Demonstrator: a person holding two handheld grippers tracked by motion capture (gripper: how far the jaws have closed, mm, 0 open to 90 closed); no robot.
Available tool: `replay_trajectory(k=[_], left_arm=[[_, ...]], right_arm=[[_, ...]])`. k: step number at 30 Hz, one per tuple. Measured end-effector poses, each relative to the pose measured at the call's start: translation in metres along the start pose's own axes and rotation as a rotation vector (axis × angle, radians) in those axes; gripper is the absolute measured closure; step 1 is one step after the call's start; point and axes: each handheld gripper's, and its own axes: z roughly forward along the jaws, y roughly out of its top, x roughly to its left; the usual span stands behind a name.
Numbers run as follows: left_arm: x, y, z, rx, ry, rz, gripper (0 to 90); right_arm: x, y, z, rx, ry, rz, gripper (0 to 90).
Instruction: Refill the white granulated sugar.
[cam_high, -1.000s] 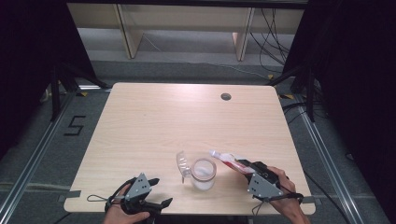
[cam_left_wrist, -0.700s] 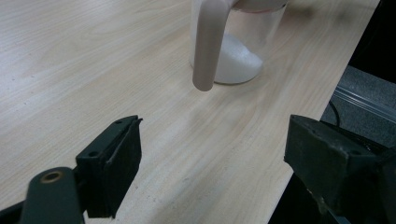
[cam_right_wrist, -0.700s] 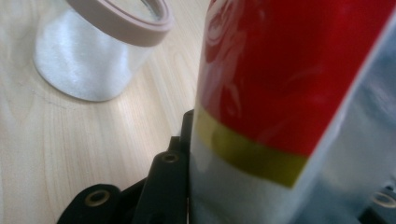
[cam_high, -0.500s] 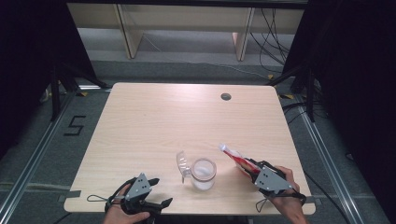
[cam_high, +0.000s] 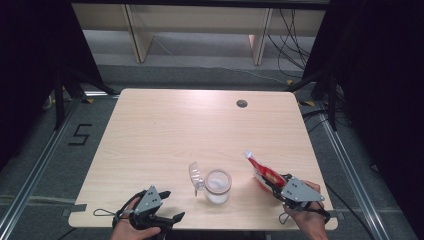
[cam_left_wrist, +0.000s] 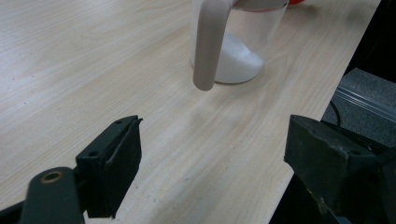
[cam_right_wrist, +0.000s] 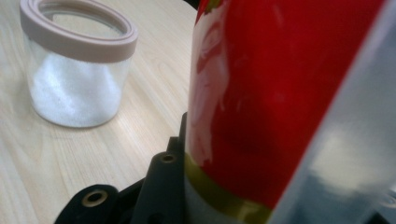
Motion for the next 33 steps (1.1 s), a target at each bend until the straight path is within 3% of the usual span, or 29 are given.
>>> replay_trajectory(k=[1, 2, 8, 11, 13, 22, 28, 33], left_arm=[[0.0, 0.0, 0.0, 0.0, 0.0, 0.0, 18.4], [0.002, 0.0, -0.001, 0.023, 0.011, 0.025, 18.5], [0.001, 0.0, -0.001, 0.009, 0.006, 0.009, 18.4], [0.002, 0.0, -0.001, 0.023, 0.014, 0.024, 18.4], [0.001, 0.0, 0.0, 0.006, 0.007, 0.008, 18.5], [0.001, 0.0, -0.001, 0.008, 0.007, 0.014, 18.5], [0.002, 0.0, -0.001, 0.023, 0.013, 0.027, 18.4], [0.002, 0.0, -0.001, 0.02, 0.013, 0.021, 18.4]], right_arm=[[0.0, 0.0, -0.001, 0.001, 0.003, 0.009, 73.6], [0.0, 0.0, -0.002, -0.002, 0.002, 0.017, 73.3], [-0.002, -0.003, -0.007, -0.027, -0.016, 0.088, 71.8], [-0.002, -0.004, -0.008, -0.032, -0.026, 0.104, 70.9], [-0.002, -0.003, -0.009, -0.03, -0.024, 0.1, 69.5], [0.0, -0.002, -0.012, -0.038, -0.052, 0.128, 63.1], [0.001, -0.001, -0.013, -0.031, -0.039, 0.135, 60.8], [0.001, -0.002, -0.012, -0.028, -0.064, 0.158, 54.1]])
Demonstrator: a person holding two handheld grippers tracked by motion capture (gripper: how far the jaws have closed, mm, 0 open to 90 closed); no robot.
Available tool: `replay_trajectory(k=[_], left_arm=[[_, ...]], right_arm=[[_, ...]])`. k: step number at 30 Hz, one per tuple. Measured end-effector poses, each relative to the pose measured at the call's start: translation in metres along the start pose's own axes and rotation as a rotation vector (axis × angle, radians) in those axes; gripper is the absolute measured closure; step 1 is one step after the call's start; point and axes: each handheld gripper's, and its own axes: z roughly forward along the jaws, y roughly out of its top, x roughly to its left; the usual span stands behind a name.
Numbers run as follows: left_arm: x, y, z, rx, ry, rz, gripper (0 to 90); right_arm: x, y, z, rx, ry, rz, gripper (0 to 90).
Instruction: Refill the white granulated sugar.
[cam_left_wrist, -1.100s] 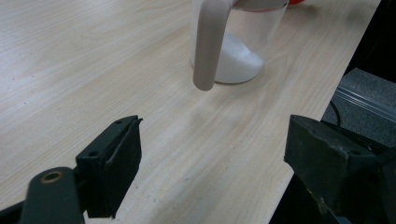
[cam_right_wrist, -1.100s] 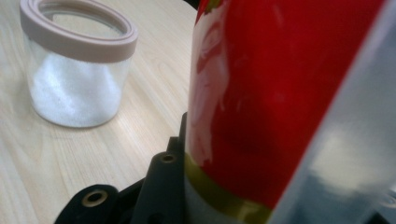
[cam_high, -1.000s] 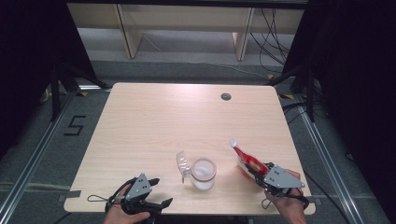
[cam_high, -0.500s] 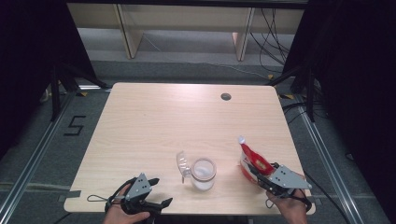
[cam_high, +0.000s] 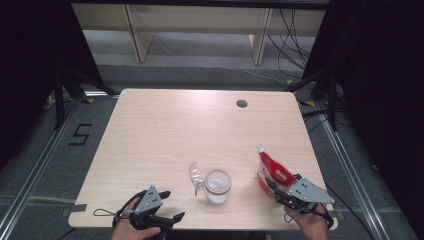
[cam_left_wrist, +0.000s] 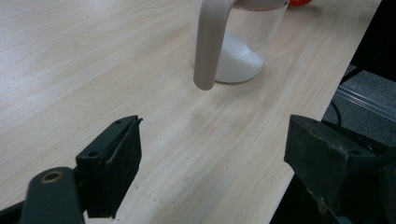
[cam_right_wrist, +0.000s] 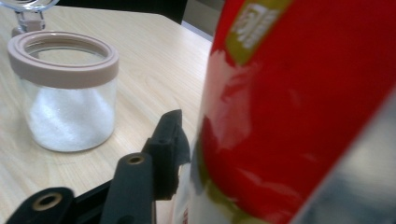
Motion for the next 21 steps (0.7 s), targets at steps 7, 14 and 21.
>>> replay_trajectory(k=[7, 14, 21], left_arm=[[-0.0002, 0.0, 0.0002, -0.001, 0.0, -0.001, 18.5], [-0.0003, 0.0, 0.0002, -0.002, 0.0, -0.002, 18.4], [0.0004, 0.0001, -0.0002, 0.0, 0.001, 0.005, 18.4]], right_arm=[[-0.0034, -0.0013, -0.001, -0.004, -0.009, 0.012, 52.8], [-0.0057, -0.0026, -0.0043, -0.001, -0.038, 0.04, 50.6], [-0.0045, -0.0029, -0.0087, 0.008, -0.042, 0.067, 47.1]])
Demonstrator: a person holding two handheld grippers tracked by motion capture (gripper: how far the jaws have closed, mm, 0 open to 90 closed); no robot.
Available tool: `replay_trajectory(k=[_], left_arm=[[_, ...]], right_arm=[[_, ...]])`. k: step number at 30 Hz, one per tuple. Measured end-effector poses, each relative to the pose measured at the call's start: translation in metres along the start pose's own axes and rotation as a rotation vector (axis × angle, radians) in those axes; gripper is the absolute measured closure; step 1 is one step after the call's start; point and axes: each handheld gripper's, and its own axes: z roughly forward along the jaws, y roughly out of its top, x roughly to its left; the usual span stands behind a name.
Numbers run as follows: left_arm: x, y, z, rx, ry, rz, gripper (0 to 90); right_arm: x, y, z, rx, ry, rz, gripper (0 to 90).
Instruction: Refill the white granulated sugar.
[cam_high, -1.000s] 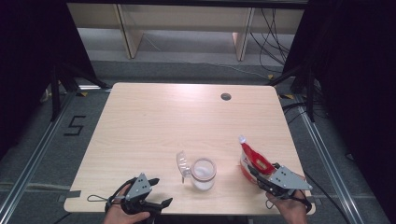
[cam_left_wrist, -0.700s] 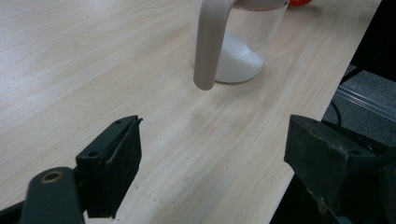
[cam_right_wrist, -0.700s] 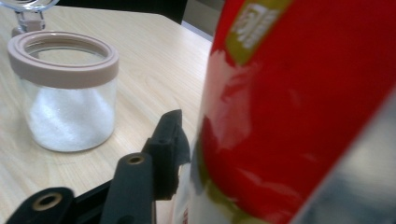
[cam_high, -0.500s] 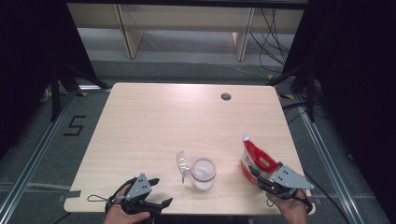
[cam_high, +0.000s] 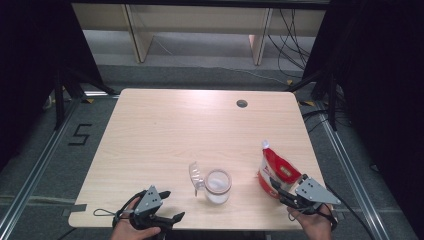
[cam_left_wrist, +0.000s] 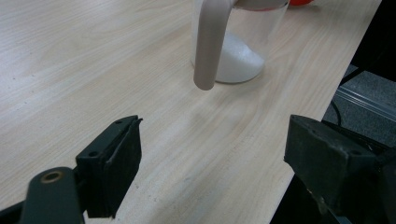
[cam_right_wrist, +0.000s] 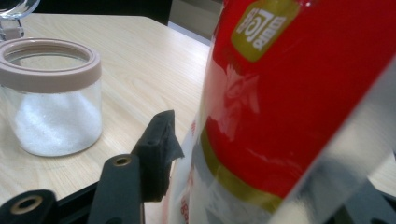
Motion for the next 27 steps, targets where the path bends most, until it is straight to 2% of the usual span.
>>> replay_trajectory(k=[1, 2, 3, 4, 5, 6, 7, 8, 9, 11, 12, 13, 14, 15, 16, 18, 19, 21, 22, 23, 24, 26, 27], left_arm=[[-0.001, 0.0, 0.001, -0.011, -0.003, -0.015, 18.4], [-0.002, 0.0, 0.001, -0.019, -0.008, -0.024, 18.4], [-0.002, 0.0, 0.001, -0.019, -0.008, -0.021, 18.4], [-0.001, 0.0, 0.001, -0.019, -0.007, -0.017, 18.4], [-0.002, 0.0, 0.001, -0.02, -0.006, -0.022, 18.4], [-0.002, 0.0, 0.001, -0.025, -0.009, -0.028, 18.4], [-0.002, 0.0, 0.001, -0.022, -0.006, -0.024, 18.4], [0.0, 0.0, 0.0, 0.001, 0.001, -0.004, 18.4], [0.0, 0.0, 0.0, 0.001, 0.001, -0.004, 18.4], [-0.002, 0.0, 0.0, -0.003, 0.003, -0.018, 18.4], [-0.002, 0.0, 0.001, 0.006, 0.0, -0.006, 18.4], [-0.002, 0.0, 0.001, 0.006, 0.0, -0.006, 18.4], [-0.002, 0.0, 0.001, 0.006, 0.001, -0.006, 18.4], [-0.002, 0.0, 0.001, 0.006, 0.001, -0.006, 18.4], [-0.002, 0.0, 0.002, -0.023, -0.011, -0.031, 18.4], [-0.002, 0.0, 0.001, -0.013, -0.003, -0.024, 18.4], [-0.002, 0.0, 0.001, -0.013, -0.003, -0.026, 18.4], [-0.002, 0.0, 0.002, -0.018, -0.004, -0.025, 18.7], [-0.002, 0.001, 0.001, -0.011, -0.003, -0.021, 18.7], [-0.002, 0.001, 0.003, -0.025, -0.006, -0.029, 18.8], [-0.002, 0.001, 0.002, -0.026, -0.006, -0.033, 19.0], [-0.001, 0.002, 0.001, -0.012, -0.003, -0.029, 19.5], [-0.001, 0.002, 0.001, -0.012, -0.003, -0.029, 19.6]], right_arm=[[0.0, 0.0, -0.001, -0.004, -0.005, -0.005, 46.7], [0.0, 0.0, -0.002, -0.01, -0.013, 0.01, 45.6], [0.0, 0.0, -0.003, -0.012, -0.013, 0.002, 44.7], [0.002, 0.0, -0.004, -0.015, -0.021, 0.026, 43.4], [0.001, 0.0, -0.006, -0.014, -0.019, 0.013, 43.0], [0.002, 0.001, -0.009, -0.02, -0.018, 0.033, 42.3], [0.003, 0.001, -0.01, -0.018, -0.025, 0.029, 41.2], [0.004, 0.001, -0.012, -0.025, -0.028, 0.029, 40.5], [0.005, 0.001, -0.015, -0.008, -0.02, 0.054, 40.2], [0.005, -0.001, -0.017, -0.019, -0.029, 0.045, 40.2], [0.006, -0.002, -0.019, -0.019, -0.046, 0.056, 39.6], [0.006, -0.002, -0.019, -0.019, -0.046, 0.056, 39.6], [0.005, -0.003, -0.022, -0.009, -0.051, 0.076, 39.4], [0.005, -0.003, -0.022, -0.009, -0.051, 0.076, 39.4], [0.006, -0.003, -0.026, -0.008, -0.057, 0.075, 38.6], [0.005, -0.003, -0.027, -0.012, -0.056, 0.062, 38.5], [0.009, -0.004, -0.03, 0.004, -0.055, 0.083, 37.6], [0.009, -0.004, -0.031, 0.006, -0.049, 0.079, 37.6], [0.01, -0.005, -0.035, 0.017, -0.057, 0.093, 37.3], [0.009, -0.006, -0.035, 0.008, -0.066, 0.088, 37.3], [0.011, -0.007, -0.037, 0.012, -0.062, 0.11, 37.4], [0.012, -0.009, -0.042, 0.046, -0.061, 0.118, 37.4], [0.012, -0.009, -0.042, 0.046, -0.061, 0.118, 37.4]])
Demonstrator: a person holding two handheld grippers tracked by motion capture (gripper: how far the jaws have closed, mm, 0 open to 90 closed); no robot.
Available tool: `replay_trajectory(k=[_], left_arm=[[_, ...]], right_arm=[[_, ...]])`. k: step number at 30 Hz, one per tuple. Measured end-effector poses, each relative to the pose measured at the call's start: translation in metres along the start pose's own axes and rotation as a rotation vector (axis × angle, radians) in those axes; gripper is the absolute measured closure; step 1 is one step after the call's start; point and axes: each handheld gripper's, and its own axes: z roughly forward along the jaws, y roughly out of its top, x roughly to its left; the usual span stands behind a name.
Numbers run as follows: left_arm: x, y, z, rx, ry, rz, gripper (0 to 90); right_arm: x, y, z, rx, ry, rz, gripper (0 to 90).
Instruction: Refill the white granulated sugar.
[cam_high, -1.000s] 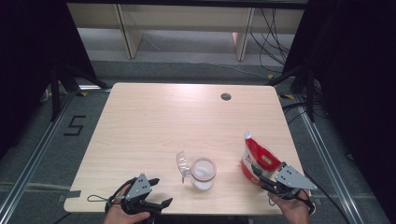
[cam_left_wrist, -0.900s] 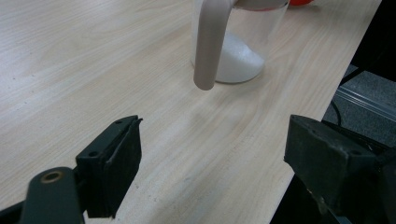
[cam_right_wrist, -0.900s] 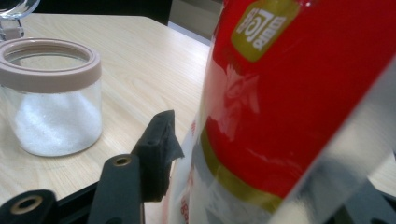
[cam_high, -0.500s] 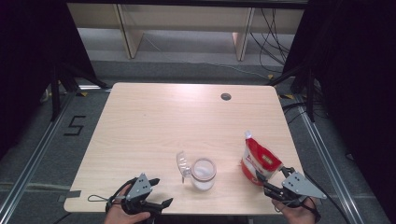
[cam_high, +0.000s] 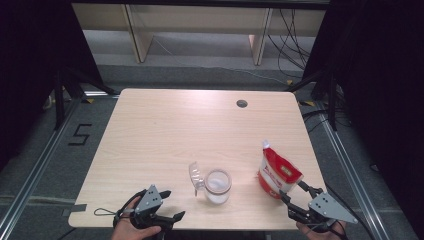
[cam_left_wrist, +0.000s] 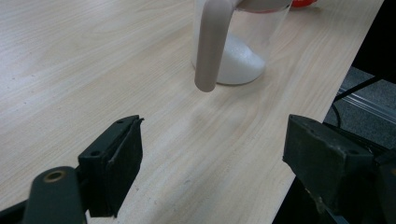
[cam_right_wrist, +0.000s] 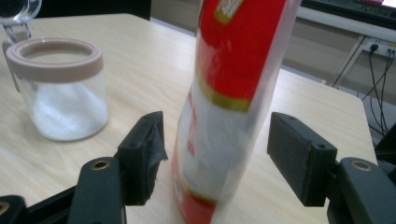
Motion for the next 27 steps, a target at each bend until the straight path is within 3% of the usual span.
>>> replay_trajectory(k=[1, 4, 5, 7, 9, 13, 14, 16, 17, 20, 24, 27], left_arm=[[0.0, 0.0, 0.0, -0.002, -0.004, -0.006, 19.6], [-0.001, 0.001, 0.0, -0.009, -0.003, -0.01, 20.2], [-0.001, 0.001, 0.0, -0.007, -0.003, -0.008, 20.4], [-0.001, 0.002, 0.0, -0.007, -0.007, -0.008, 20.5], [-0.001, 0.003, 0.0, -0.008, -0.007, -0.017, 20.5], [0.0, 0.004, 0.0, -0.012, -0.011, -0.02, 21.2], [0.0, 0.004, 0.0, -0.012, -0.011, -0.02, 21.1], [0.0, 0.004, 0.001, -0.014, -0.009, -0.015, 21.2], [0.001, 0.004, 0.001, -0.013, -0.01, -0.016, 21.3], [0.0, 0.004, 0.001, -0.018, -0.01, -0.027, 21.3], [0.0, 0.003, 0.001, -0.017, -0.008, -0.027, 21.4], [0.0, 0.003, 0.001, -0.013, -0.008, -0.019, 21.4]], right_arm=[[-0.001, -0.002, -0.001, -0.018, -0.01, -0.021, 37.4], [0.002, -0.004, -0.004, 0.007, 0.005, 0.027, 37.4], [0.0, -0.005, -0.003, -0.009, 0.002, -0.014, 37.4], [0.003, -0.005, -0.004, 0.002, 0.014, 0.012, 37.4], [0.004, -0.006, -0.005, -0.002, 0.007, -0.003, 37.3], [0.007, -0.008, -0.007, 0.018, 0.029, 0.023, 36.6], [0.005, -0.009, -0.006, -0.001, 0.026, -0.003, 36.3], [0.006, -0.009, -0.006, -0.004, 0.025, 0.007, 35.3], [0.009, -0.01, -0.008, 0.023, 0.041, 0.059, 33.3], [0.012, -0.011, -0.01, 0.038, 0.027, 0.086, 31.0], [0.012, -0.012, -0.009, 0.039, 0.048, 0.072, 28.7], [0.016, -0.013, -0.008, 0.064, 0.066, 0.088, 27.0]])
